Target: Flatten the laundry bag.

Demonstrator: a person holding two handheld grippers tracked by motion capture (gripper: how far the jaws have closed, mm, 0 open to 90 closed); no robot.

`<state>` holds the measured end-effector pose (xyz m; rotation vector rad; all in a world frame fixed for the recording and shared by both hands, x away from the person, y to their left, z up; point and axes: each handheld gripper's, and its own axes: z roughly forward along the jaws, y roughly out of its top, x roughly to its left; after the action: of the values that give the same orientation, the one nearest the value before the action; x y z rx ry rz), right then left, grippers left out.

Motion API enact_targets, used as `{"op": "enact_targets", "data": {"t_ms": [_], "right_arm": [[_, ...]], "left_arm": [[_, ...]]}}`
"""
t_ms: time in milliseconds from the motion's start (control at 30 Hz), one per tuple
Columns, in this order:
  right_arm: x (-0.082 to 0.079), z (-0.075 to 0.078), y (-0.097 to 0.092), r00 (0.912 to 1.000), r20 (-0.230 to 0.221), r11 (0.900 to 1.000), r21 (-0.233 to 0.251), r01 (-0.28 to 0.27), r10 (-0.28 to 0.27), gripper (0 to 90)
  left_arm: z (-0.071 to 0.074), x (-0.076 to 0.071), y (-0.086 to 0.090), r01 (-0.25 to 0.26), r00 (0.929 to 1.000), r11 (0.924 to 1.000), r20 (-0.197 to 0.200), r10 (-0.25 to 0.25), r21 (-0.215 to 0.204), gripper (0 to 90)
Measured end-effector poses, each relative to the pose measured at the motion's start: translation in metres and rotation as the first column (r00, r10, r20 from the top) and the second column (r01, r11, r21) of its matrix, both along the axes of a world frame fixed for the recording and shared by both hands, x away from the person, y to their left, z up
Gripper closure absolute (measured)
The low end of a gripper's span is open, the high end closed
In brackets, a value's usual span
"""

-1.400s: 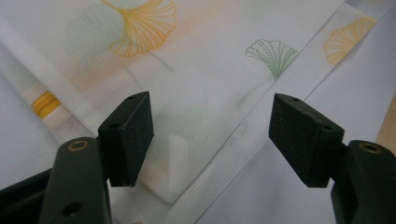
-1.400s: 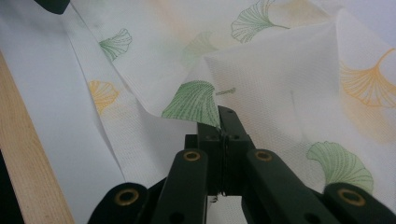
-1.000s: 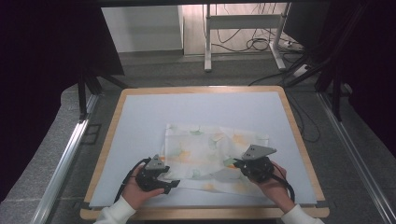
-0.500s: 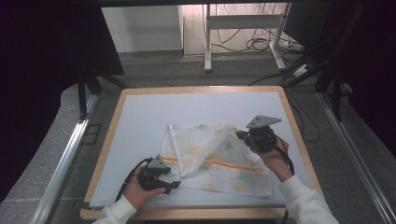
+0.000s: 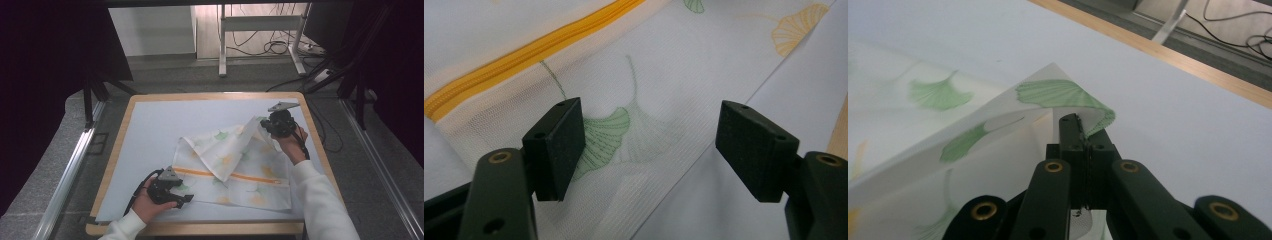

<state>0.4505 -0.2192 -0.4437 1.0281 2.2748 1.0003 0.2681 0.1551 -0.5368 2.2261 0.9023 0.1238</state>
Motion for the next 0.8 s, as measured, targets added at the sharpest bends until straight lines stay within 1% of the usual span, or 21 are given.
{"op": "enact_targets", "data": {"t_ms": [67, 100, 133, 200, 233, 300, 333, 400, 500, 533, 600, 633, 667, 733, 767, 800], "right_arm": [[0.012, -0.004, -0.004, 0.9996, -0.001, 0.9996, 0.005, 0.028, -0.028, 88.6], [0.017, -0.006, -0.006, 0.9991, 0.000, 0.9989, 0.016, 0.043, -0.043, 88.5], [0.022, -0.008, -0.008, 0.9985, -0.013, 0.9984, 0.019, 0.053, -0.053, 88.4], [0.032, -0.013, -0.012, 0.9965, -0.016, 0.9966, 0.005, 0.083, -0.082, 88.0], [0.038, -0.016, -0.015, 0.9946, -0.026, 0.9949, 0.007, 0.101, -0.101, 87.4], [0.047, -0.022, -0.022, 0.9913, -0.031, 0.9914, 0.025, 0.128, -0.127, 84.7], [0.052, -0.025, -0.025, 0.9892, -0.047, 0.9895, 0.035, 0.141, -0.139, 83.0], [0.060, -0.032, -0.030, 0.9845, -0.073, 0.9861, 0.035, 0.163, -0.160, 81.8], [0.072, -0.046, -0.039, 0.9749, -0.111, 0.9771, 0.069, 0.201, -0.193, 79.1], [0.075, -0.049, -0.041, 0.9723, -0.119, 0.9750, 0.072, 0.210, -0.201, 77.3], [0.082, -0.057, -0.046, 0.9642, -0.133, 0.9684, 0.068, 0.240, -0.230, 76.8], [0.085, -0.060, -0.050, 0.9585, -0.146, 0.9628, 0.080, 0.258, -0.245, 76.7], [0.086, -0.061, -0.052, 0.9555, -0.154, 0.9598, 0.087, 0.267, -0.251, 75.5], [0.088, -0.063, -0.057, 0.9484, -0.171, 0.9553, 0.084, 0.284, -0.267, 66.7], [0.088, -0.064, -0.059, 0.9462, -0.177, 0.9538, 0.084, 0.289, -0.271, 58.9], [0.088, -0.063, -0.061, 0.9436, -0.182, 0.9505, 0.092, 0.297, -0.277, 54.1]], "left_arm": [[0.000, 0.000, 0.000, 0.001, 1.0000, 1.0000, 0.001, -0.001, 0.001, 27.8], [0.000, 0.000, 0.000, 0.001, 1.0000, 1.0000, 0.000, -0.001, 0.000, 27.8], [0.000, 0.000, 0.000, 0.002, 1.0000, 1.0000, 0.000, -0.002, -0.001, 27.5], [0.000, 0.000, 0.000, 0.003, 1.0000, 1.0000, -0.001, -0.003, -0.001, 27.5], [0.000, 0.000, 0.000, 0.003, 1.0000, 1.0000, -0.001, -0.003, -0.001, 27.5], [0.000, 0.001, 0.001, 0.010, 0.9999, 0.9999, -0.003, -0.010, 0.004, 27.3], [0.000, 0.001, 0.001, 0.010, 0.9999, 0.9999, -0.003, -0.010, 0.002, 27.2], [0.000, 0.001, 0.001, 0.011, 0.9999, 0.9999, -0.005, -0.011, 0.002, 27.2], [0.000, 0.001, 0.001, 0.010, 0.9999, 0.9999, -0.005, -0.010, 0.002, 27.2], [0.000, 0.001, 0.001, 0.011, 0.9999, 0.9999, -0.005, -0.011, 0.002, 27.2], [0.000, 0.001, 0.001, 0.006, 1.0000, 1.0000, -0.007, -0.006, -0.006, 27.1], [0.000, 0.001, 0.001, 0.006, 0.9999, 1.0000, -0.008, -0.006, -0.007, 27.1], [0.000, 0.001, 0.001, 0.007, 0.9999, 0.9999, -0.009, -0.007, -0.009, 27.2], [0.000, 0.001, 0.001, 0.008, 0.9999, 0.9999, -0.009, -0.008, -0.010, 27.1], [0.000, 0.001, 0.001, 0.010, 0.9999, 0.9999, -0.010, -0.010, -0.009, 27.2], [0.000, 0.001, 0.001, 0.010, 0.9999, 0.9999, -0.010, -0.010, -0.009, 27.1]]}}
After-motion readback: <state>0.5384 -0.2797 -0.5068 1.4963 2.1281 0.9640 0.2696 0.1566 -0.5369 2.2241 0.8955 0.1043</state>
